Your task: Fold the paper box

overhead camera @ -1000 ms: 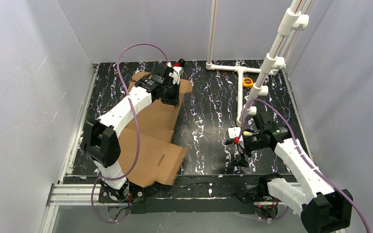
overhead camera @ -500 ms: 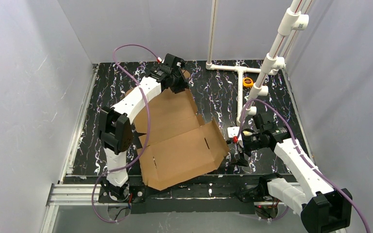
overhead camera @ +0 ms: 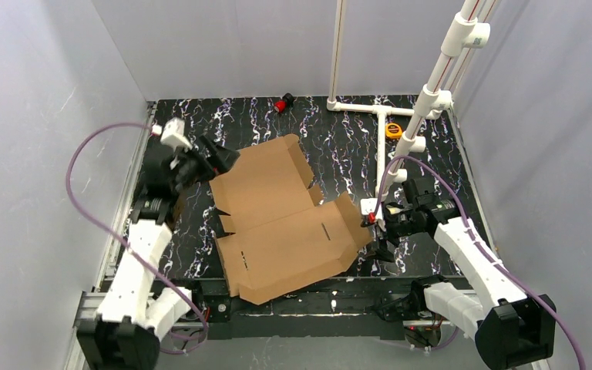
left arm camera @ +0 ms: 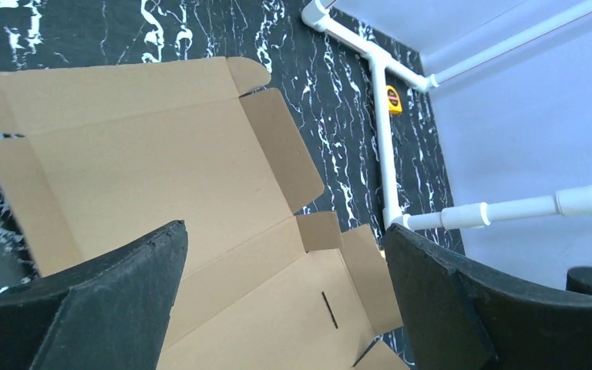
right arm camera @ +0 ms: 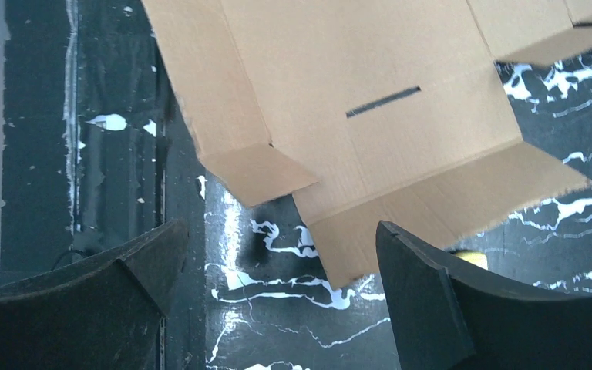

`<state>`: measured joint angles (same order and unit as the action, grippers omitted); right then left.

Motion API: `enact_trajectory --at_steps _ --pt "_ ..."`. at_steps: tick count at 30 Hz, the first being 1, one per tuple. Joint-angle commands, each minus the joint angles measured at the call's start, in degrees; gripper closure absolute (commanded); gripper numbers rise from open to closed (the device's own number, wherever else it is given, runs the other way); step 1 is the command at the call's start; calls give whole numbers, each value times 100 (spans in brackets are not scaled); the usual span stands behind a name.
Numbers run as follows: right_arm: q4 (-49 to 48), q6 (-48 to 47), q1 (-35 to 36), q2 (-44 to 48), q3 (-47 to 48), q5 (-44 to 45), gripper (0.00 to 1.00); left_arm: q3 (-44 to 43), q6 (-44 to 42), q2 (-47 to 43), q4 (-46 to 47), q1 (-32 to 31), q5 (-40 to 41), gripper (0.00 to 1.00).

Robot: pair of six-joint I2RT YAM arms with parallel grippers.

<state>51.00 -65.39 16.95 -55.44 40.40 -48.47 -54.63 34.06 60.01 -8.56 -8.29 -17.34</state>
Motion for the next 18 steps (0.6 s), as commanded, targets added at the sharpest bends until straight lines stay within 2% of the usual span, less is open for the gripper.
enact_trajectory --at_steps 1,4,7,11,15,18 --pt "-143 85 -245 -90 -6 71 0 1438 284 -831 647 716 -1063 2" --pt "-138 96 -372 -143 -11 3 0 1957 732 -803 814 1253 -1004 2" --pt "-149 96 -411 -204 -27 -21 0 2021 756 -283 1113 1642 -500 2" --pt "-197 118 -437 -273 -63 24 0 1610 795 755 1064 1931 -296 7" --pt "-240 149 -447 -292 -74 22 0 1013 770 1827 521 1937 -111 8" --pt "-252 152 -447 -288 -81 16 0 362 371 2726 -60 1942 -496 17"
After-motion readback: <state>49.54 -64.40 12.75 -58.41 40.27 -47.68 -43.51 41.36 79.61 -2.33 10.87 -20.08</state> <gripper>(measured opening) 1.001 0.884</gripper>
